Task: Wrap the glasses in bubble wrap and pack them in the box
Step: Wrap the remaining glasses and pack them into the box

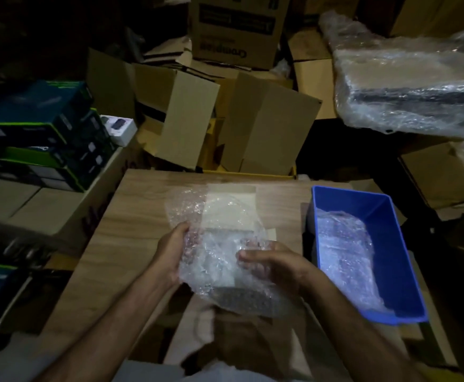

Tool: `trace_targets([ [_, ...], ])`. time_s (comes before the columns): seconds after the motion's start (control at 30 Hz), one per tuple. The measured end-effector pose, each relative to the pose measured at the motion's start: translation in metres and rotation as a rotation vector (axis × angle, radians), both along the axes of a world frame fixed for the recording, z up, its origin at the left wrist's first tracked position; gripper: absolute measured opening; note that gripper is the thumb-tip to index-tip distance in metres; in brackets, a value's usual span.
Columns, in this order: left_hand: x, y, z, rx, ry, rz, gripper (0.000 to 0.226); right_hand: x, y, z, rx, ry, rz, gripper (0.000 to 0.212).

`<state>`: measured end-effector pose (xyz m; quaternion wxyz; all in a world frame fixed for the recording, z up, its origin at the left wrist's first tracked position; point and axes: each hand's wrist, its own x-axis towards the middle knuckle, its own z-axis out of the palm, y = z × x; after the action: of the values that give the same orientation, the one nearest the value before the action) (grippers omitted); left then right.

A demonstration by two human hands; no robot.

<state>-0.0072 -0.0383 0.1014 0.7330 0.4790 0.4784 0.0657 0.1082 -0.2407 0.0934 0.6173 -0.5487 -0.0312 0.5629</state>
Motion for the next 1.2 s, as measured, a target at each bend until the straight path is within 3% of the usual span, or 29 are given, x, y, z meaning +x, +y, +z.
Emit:
trace_targets([
  [0.1,-0.012,0.012,-0.007,0.207,0.059,-0.065,0.042,0.007,0.008,-0.007,-0.018,-0.033,-0.182,0.037],
  [0.2,-0.019,0.017,-0.01,0.247,0.059,-0.107,0.035,0.007,0.008,-0.018,-0.069,-0.13,-0.316,0.034],
  [0.3,-0.024,0.019,-0.014,0.212,0.056,-0.093,0.024,-0.001,0.008,-0.026,-0.125,-0.18,-0.435,0.058],
  [0.4,-0.027,0.024,-0.024,0.182,0.036,-0.023,0.036,0.002,0.004,-0.026,-0.064,-0.137,-0.439,0.088],
  [0.5,-0.029,0.023,-0.023,0.349,0.006,-0.017,0.038,0.004,-0.009,-0.024,-0.029,-0.386,-0.288,0.109],
  [0.57,-0.033,0.027,-0.021,0.427,-0.062,-0.08,0.052,0.005,-0.016,-0.029,-0.012,-0.588,-0.176,0.099],
  [0.67,-0.039,0.038,-0.015,0.355,-0.128,-0.253,0.057,0.008,-0.017,-0.034,-0.05,-0.744,-0.058,0.06],
  [0.7,-0.042,0.042,-0.012,0.288,-0.13,-0.312,0.051,0.008,-0.017,-0.035,-0.065,-0.754,-0.027,0.056],
  [0.77,-0.048,0.051,-0.006,0.235,-0.129,-0.479,0.047,0.01,-0.018,-0.035,-0.122,-0.743,0.015,0.073],
  [0.83,-0.05,0.054,-0.002,0.363,-0.051,-0.693,0.064,0.009,-0.014,-0.028,-0.199,-0.807,0.099,0.081],
  [0.87,-0.048,0.052,0.0,0.475,0.007,-0.77,0.067,0.01,-0.012,-0.026,-0.257,-0.9,0.138,0.074],
  [0.97,-0.04,0.048,-0.001,0.847,0.083,-0.765,0.02,0.017,-0.007,-0.027,-0.309,-1.157,0.189,0.019],
  [1.07,-0.039,0.054,0.002,0.969,0.065,-0.74,0.017,0.03,-0.015,-0.02,-0.308,-1.051,0.162,0.019],
  [1.2,-0.037,0.052,0.003,0.509,-0.15,-0.652,0.036,0.035,-0.021,-0.005,-0.104,-0.558,0.116,0.027],
])
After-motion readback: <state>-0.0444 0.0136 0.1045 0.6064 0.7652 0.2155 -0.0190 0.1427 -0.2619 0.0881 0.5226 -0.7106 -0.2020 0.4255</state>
